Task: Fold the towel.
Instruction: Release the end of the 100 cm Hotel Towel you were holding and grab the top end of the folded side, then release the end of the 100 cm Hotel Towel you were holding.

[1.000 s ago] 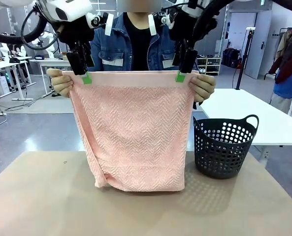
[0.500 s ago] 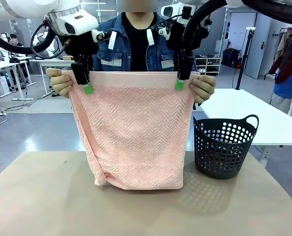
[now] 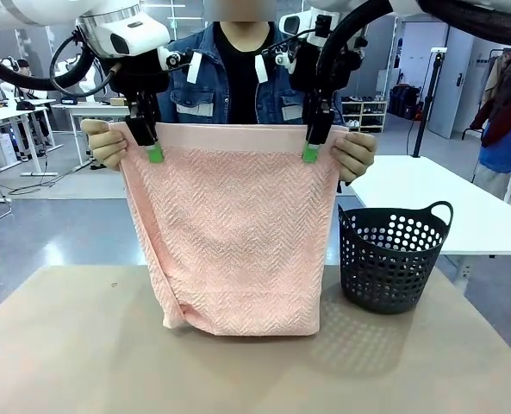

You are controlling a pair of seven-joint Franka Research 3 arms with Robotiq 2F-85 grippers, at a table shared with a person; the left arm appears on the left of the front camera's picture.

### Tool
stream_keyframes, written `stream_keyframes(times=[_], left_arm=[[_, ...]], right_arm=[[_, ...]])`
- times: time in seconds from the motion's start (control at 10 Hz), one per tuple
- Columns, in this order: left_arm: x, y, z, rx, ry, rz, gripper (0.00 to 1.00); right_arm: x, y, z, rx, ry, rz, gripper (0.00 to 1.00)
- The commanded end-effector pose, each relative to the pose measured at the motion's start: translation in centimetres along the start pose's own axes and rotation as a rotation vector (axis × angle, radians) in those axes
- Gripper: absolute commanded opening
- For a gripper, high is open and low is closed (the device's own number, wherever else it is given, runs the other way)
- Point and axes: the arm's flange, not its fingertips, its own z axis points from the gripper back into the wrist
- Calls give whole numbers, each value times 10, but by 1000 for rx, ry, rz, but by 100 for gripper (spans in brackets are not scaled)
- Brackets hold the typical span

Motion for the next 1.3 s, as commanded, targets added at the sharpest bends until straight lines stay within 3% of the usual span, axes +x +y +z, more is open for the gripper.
stream_keyframes(times=[0.0, 0.1, 0.2, 0.7, 0.8, 1.2], left_arm=[[2, 1, 6, -14, -13, 19, 0], [1, 1, 6, -15, -18, 18, 0], [0, 2, 5, -18, -18, 19, 0], [-7, 4, 1, -12, -17, 17, 0], [-1, 1, 1, 1, 0, 15, 0], [-1, 1, 1, 1, 0, 15, 0]], right_arm=[[6, 1, 1, -6, 21, -23, 11], [6, 1, 1, -6, 23, -24, 2], [6, 1, 3, -9, 23, -24, 0], [-3, -14, 1, -38, 14, -82, 0], [1, 0, 2, -4, -2, 1, 0], [1, 0, 2, -4, -2, 1, 0]])
